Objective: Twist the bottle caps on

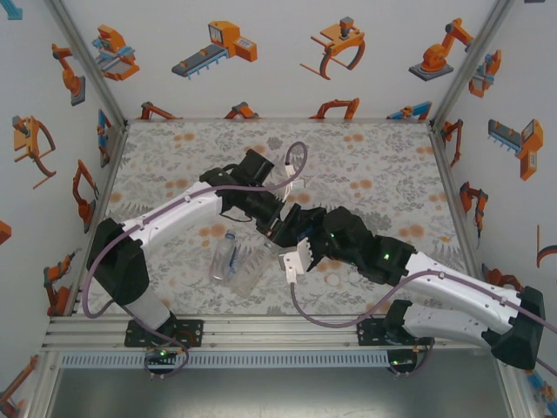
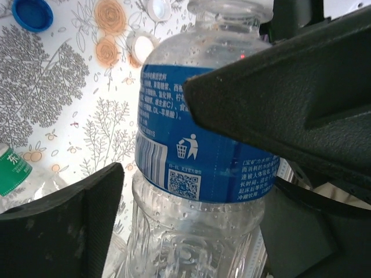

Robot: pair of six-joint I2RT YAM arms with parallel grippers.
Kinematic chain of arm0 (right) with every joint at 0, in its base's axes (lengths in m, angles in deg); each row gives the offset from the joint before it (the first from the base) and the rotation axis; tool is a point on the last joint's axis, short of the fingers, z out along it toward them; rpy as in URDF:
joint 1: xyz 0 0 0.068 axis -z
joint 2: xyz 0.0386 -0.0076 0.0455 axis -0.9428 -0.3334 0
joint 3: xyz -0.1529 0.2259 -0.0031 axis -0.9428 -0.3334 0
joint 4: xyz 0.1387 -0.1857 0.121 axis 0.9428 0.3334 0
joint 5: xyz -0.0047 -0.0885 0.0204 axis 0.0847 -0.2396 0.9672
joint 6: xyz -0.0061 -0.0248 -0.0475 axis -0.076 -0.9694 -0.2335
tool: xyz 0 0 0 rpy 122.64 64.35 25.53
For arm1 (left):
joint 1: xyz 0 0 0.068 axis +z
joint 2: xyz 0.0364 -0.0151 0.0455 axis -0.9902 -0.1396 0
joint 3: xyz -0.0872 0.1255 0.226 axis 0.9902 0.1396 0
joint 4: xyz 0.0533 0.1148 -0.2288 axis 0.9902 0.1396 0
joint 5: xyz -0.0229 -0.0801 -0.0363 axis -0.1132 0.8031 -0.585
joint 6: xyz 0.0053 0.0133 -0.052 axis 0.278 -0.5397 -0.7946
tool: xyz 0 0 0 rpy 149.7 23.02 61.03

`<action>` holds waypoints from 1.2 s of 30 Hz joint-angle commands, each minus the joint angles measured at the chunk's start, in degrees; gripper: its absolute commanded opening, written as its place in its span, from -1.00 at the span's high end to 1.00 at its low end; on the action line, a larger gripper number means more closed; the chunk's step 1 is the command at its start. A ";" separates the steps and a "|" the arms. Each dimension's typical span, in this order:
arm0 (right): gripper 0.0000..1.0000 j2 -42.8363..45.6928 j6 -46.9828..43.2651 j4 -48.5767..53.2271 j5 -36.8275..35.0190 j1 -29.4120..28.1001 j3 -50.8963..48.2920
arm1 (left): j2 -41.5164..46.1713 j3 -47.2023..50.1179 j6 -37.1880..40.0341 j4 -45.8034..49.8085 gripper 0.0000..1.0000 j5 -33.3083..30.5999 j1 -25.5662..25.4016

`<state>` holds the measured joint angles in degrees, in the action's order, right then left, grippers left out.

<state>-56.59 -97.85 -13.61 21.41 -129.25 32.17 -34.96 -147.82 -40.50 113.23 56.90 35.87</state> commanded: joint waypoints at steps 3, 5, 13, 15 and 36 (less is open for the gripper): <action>0.10 -0.15 -1.19 -1.02 -1.91 -0.75 3.25 | -0.71 -1.96 3.89 5.02 -0.39 2.16 -0.33; 0.10 -0.44 -1.19 -0.85 -2.05 -1.09 3.44 | -0.86 -2.01 4.32 5.63 -0.27 1.57 -0.33; -0.49 0.27 5.33 -2.76 -2.67 -1.43 3.66 | 0.67 -0.60 4.75 3.73 0.05 -1.71 -0.08; -0.68 0.58 11.02 -3.96 -3.66 -1.44 4.10 | 1.82 0.76 4.02 1.48 0.10 -2.59 0.43; -0.86 3.51 104.35 -17.96 9.79 15.21 6.77 | 15.10 16.33 -10.50 -37.85 0.45 6.92 10.86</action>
<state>-54.52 -13.63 -21.13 21.84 -115.89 39.71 -22.15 -132.54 -47.69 84.60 58.27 46.45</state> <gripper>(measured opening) 0.929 0.594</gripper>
